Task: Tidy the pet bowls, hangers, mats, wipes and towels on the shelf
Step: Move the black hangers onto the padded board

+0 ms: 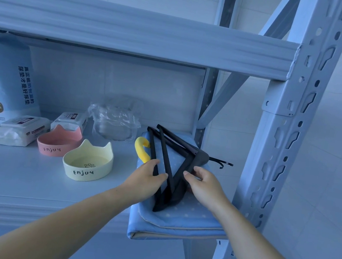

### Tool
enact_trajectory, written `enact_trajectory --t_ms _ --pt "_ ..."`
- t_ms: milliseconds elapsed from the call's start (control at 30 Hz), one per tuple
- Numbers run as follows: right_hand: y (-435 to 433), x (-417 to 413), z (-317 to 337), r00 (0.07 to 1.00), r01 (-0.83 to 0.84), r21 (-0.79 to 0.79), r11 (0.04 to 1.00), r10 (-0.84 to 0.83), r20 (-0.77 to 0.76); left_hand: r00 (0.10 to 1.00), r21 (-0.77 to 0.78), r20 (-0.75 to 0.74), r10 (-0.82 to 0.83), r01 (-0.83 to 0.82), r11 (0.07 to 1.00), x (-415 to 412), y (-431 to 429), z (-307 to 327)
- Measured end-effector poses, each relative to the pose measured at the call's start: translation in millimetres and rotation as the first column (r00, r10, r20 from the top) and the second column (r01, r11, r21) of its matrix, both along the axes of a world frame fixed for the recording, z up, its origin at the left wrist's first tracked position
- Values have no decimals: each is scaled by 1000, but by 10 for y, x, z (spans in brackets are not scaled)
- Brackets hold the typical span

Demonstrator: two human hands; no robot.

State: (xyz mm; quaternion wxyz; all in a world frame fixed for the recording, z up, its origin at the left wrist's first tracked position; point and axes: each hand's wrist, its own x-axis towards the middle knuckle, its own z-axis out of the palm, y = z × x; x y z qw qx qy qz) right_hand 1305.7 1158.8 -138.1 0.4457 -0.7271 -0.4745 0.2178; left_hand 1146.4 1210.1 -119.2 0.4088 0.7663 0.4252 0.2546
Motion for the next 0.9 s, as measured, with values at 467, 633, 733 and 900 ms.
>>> enact_trajectory --t_ms 467,633,733,900 --pt "-108 2 62 998 44 -13 999 -43 38 999 87 -3 -33 33 996 -34 78 -32" --pt "-166 11 118 997 57 16 998 -57 61 999 152 12 -40 38 988 -99 121 -15" --pt "-157 7 119 997 57 10 998 -58 53 999 154 20 -44 41 987 -129 136 -24" --pt "-134 -42 82 997 57 5 998 -58 42 998 173 1 -71 69 982 -171 131 -60"
